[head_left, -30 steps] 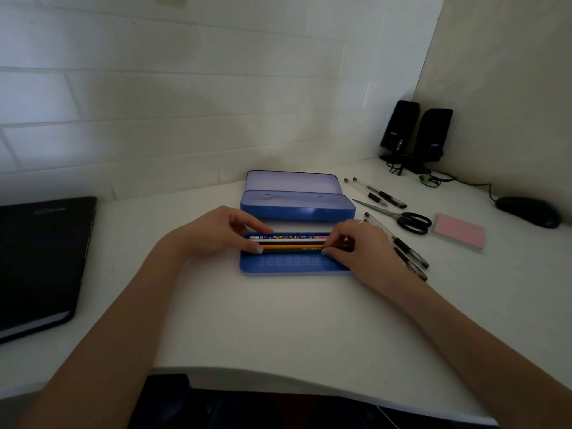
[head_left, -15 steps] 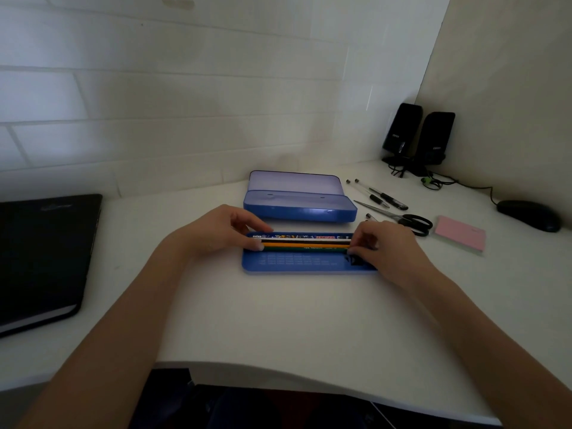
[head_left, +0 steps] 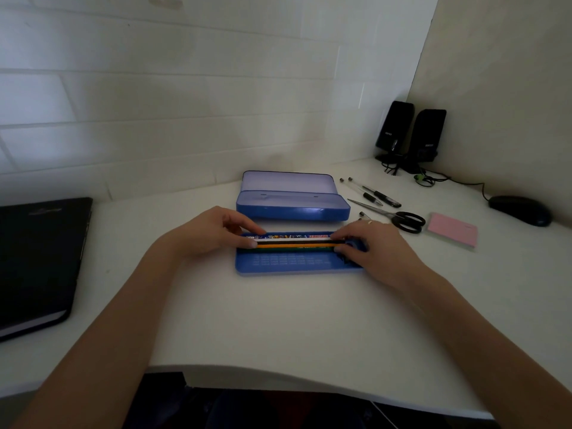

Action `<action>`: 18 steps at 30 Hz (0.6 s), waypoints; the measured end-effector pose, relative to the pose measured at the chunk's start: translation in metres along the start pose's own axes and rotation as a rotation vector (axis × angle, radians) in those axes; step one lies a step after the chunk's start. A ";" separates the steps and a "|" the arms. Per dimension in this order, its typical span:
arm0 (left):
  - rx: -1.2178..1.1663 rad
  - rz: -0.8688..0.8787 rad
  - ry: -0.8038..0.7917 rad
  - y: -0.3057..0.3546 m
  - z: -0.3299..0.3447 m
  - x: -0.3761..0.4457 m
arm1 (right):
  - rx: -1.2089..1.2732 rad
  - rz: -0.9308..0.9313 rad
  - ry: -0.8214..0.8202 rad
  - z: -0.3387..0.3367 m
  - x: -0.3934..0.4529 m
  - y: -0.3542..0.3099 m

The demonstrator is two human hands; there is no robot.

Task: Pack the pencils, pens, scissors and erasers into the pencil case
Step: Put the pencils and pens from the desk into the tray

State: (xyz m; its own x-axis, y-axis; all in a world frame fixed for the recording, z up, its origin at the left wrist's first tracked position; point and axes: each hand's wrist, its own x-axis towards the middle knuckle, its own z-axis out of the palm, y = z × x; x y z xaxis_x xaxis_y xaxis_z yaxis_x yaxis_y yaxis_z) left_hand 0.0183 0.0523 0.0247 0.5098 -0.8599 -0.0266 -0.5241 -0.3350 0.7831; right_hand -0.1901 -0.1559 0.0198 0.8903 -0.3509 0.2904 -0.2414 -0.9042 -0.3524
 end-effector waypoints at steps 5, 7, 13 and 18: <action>0.012 0.001 0.000 0.001 -0.001 0.000 | -0.085 -0.054 -0.019 0.003 0.001 0.000; 0.020 -0.010 -0.011 0.001 -0.001 -0.001 | -0.086 -0.055 -0.027 0.005 0.002 0.001; 0.049 -0.008 0.003 0.003 0.000 -0.001 | -0.083 -0.052 -0.029 0.006 0.003 0.004; 0.035 -0.001 0.014 0.002 0.001 -0.001 | -0.050 -0.028 -0.035 0.004 0.002 0.003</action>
State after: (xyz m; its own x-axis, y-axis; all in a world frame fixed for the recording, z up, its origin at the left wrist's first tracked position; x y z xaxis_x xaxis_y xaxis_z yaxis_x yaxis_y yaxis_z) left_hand 0.0159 0.0518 0.0261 0.5194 -0.8543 -0.0184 -0.5472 -0.3490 0.7608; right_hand -0.1878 -0.1580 0.0157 0.9098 -0.3170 0.2679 -0.2341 -0.9249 -0.2995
